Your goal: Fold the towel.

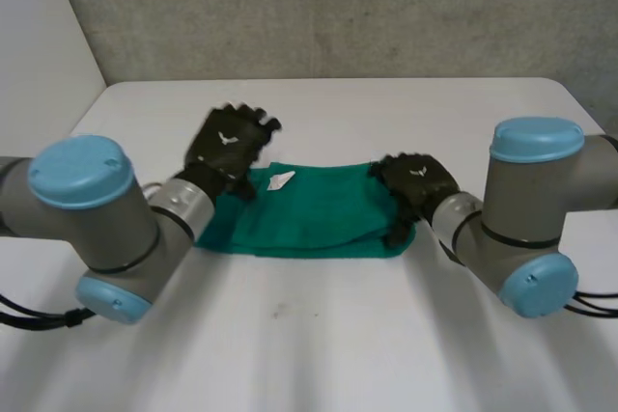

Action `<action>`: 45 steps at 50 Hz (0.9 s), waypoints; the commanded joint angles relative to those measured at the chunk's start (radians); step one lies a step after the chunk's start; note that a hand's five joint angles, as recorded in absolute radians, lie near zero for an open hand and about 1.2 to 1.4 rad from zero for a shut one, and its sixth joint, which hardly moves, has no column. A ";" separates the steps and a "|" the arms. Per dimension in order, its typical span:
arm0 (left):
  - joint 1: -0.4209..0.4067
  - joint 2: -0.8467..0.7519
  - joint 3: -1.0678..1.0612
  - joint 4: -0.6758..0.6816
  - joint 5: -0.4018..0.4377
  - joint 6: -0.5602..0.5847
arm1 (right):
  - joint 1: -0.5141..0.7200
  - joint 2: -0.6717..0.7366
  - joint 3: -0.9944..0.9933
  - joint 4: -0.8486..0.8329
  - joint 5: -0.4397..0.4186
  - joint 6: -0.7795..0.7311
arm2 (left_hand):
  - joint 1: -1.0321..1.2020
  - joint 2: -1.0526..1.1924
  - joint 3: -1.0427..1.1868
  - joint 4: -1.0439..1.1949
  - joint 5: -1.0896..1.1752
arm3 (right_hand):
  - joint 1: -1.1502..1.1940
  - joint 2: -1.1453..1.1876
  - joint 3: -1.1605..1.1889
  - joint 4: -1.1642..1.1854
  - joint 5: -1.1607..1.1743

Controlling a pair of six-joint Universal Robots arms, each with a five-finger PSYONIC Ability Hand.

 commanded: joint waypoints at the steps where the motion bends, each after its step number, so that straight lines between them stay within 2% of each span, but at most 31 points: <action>1: -0.029 -0.020 -0.002 -0.157 -0.001 0.009 | -0.021 -0.001 0.056 0.004 -0.002 -0.006 | 0.061 0.070 0.072 0.068 0.067 | -0.022 -0.039 -0.032 -0.051 -0.058; 6: -0.029 -0.039 -0.010 -0.208 -0.006 0.059 | -0.026 -0.027 0.095 -0.002 -0.001 -0.003 | 0.053 0.062 0.063 0.059 0.059 | -0.022 -0.039 -0.032 -0.051 -0.058; 14: -0.024 -0.112 0.001 -0.197 -0.011 0.113 | -0.028 -0.060 0.135 -0.014 -0.001 -0.002 | 0.102 0.111 0.113 0.109 0.108 | -0.022 -0.039 -0.032 -0.051 -0.058; 18: -0.018 -0.149 0.015 -0.168 -0.037 0.115 | -0.026 -0.067 0.148 -0.014 -0.001 -0.002 | 0.302 0.311 0.313 0.308 0.308 | -0.022 -0.039 -0.032 -0.051 -0.058; 23: -0.009 -0.160 0.023 -0.108 -0.063 0.115 | -0.026 -0.073 0.159 -0.014 -0.001 -0.002 | 0.744 0.754 0.755 0.751 0.750 | -0.022 -0.039 -0.032 -0.051 -0.058; 25: -0.009 -0.160 0.021 -0.093 -0.067 0.116 | -0.026 -0.073 0.161 -0.014 -0.002 -0.003 | 0.798 0.807 0.809 0.805 0.804 | -0.022 -0.039 -0.032 -0.051 -0.058; 37: 0.004 -0.135 0.000 -0.091 -0.069 0.127 | -0.026 -0.073 0.158 -0.014 -0.001 -0.003 | 0.936 0.945 0.947 0.943 0.942 | -0.022 -0.039 -0.032 -0.051 -0.058; 42: 0.016 -0.097 -0.026 -0.084 -0.078 0.159 | -0.021 -0.073 0.150 -0.014 0.001 -0.002 | 0.910 0.919 0.921 0.917 0.916 | -0.022 -0.039 -0.032 -0.051 -0.058; 45: 0.024 -0.075 -0.034 -0.087 -0.080 0.176 | -0.017 -0.073 0.147 -0.014 0.001 0.000 | 0.819 0.828 0.830 0.826 0.825 | -0.022 -0.039 -0.032 -0.051 -0.058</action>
